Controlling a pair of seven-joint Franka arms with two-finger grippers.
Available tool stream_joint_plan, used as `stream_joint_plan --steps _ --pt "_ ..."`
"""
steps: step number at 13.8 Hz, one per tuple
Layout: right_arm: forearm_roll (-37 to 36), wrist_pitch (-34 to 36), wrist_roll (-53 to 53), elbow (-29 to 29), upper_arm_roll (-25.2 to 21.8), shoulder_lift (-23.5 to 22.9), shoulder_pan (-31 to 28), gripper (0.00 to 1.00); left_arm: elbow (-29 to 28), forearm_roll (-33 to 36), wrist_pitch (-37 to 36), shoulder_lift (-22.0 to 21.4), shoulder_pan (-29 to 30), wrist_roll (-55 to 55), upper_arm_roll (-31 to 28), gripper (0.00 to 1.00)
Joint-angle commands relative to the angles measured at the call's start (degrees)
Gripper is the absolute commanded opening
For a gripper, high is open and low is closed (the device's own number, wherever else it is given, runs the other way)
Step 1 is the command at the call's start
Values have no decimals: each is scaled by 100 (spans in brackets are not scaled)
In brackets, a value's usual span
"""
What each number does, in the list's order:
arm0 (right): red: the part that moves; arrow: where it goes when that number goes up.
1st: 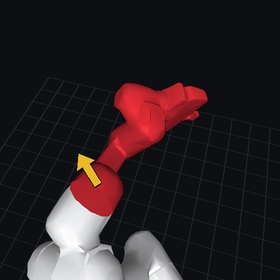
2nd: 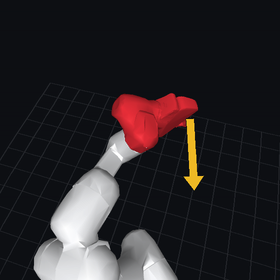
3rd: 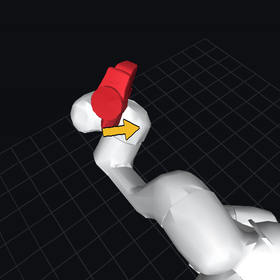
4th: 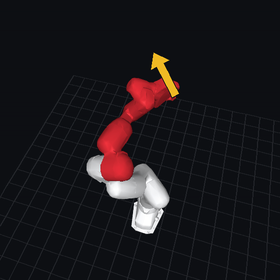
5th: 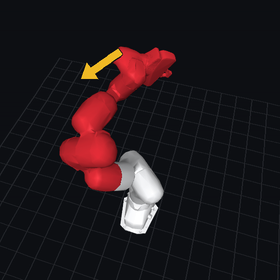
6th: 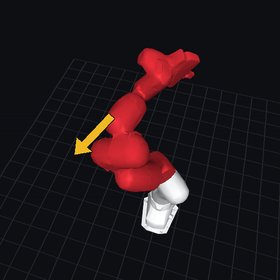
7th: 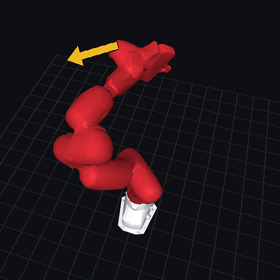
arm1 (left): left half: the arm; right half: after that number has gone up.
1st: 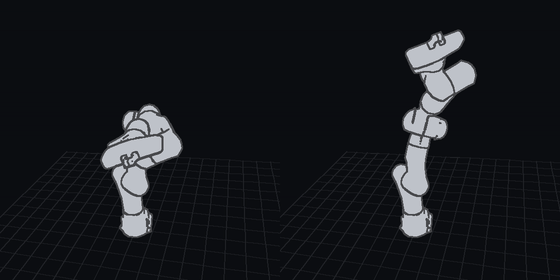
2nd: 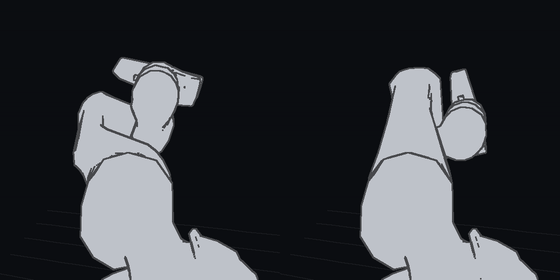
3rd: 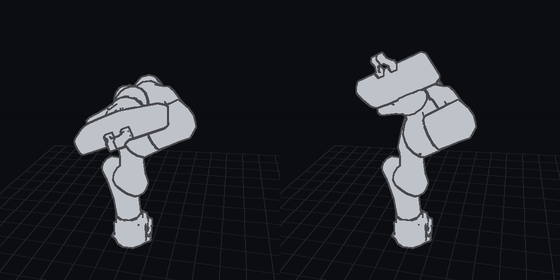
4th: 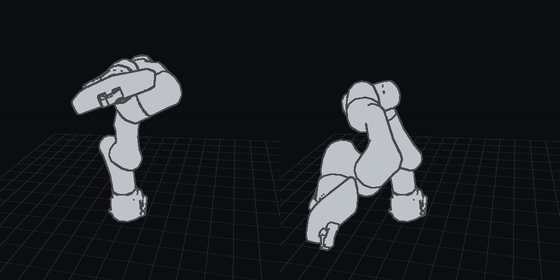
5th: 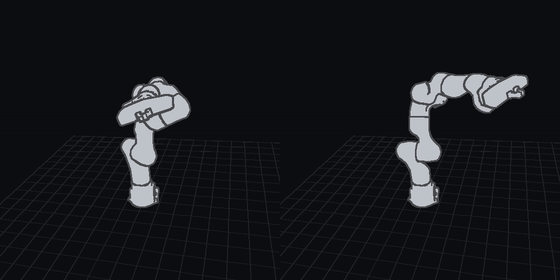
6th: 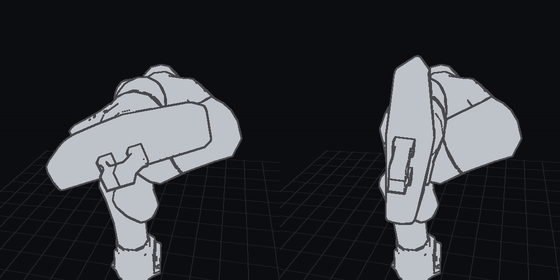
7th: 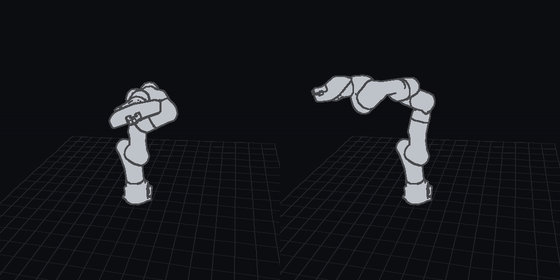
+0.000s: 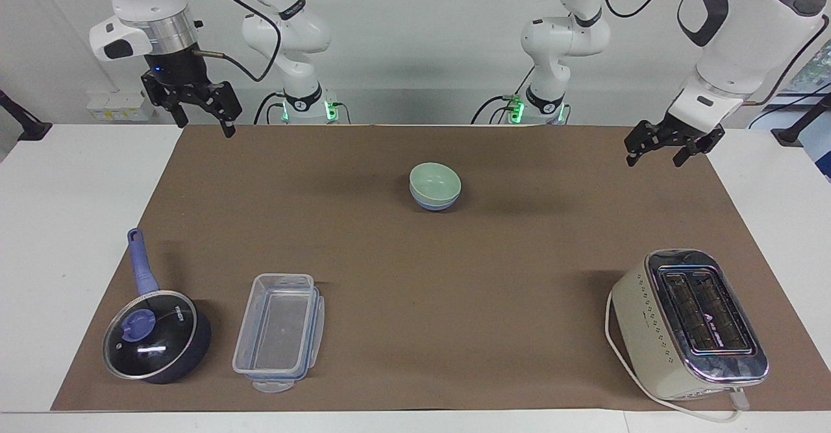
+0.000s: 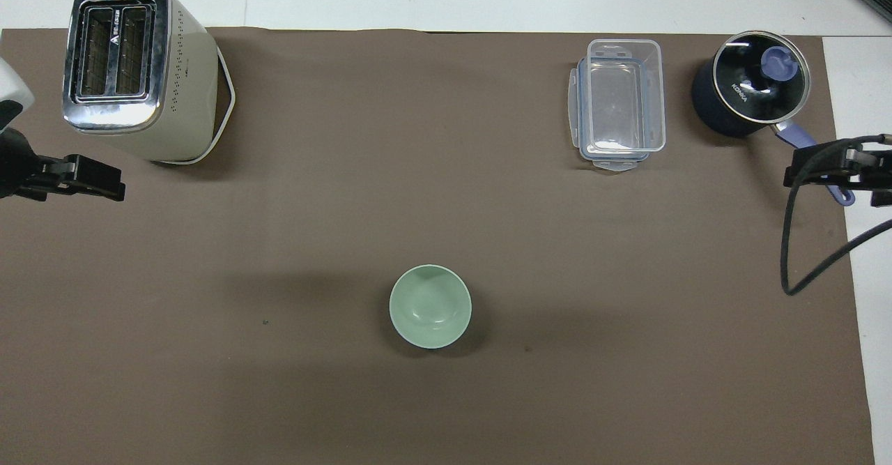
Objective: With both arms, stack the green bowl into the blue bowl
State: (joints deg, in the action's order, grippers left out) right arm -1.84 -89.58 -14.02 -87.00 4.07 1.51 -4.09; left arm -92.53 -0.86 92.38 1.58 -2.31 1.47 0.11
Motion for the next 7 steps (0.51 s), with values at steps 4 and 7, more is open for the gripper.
stream_joint_plan --steps 4,7 --pt "17 291 189 299 111 -239 -40 100 25 112 -71 -18 64 -15 51 100" --pt "17 204 382 -185 103 25 -40 100 25 112 -71 -18 64 -15 51 100"
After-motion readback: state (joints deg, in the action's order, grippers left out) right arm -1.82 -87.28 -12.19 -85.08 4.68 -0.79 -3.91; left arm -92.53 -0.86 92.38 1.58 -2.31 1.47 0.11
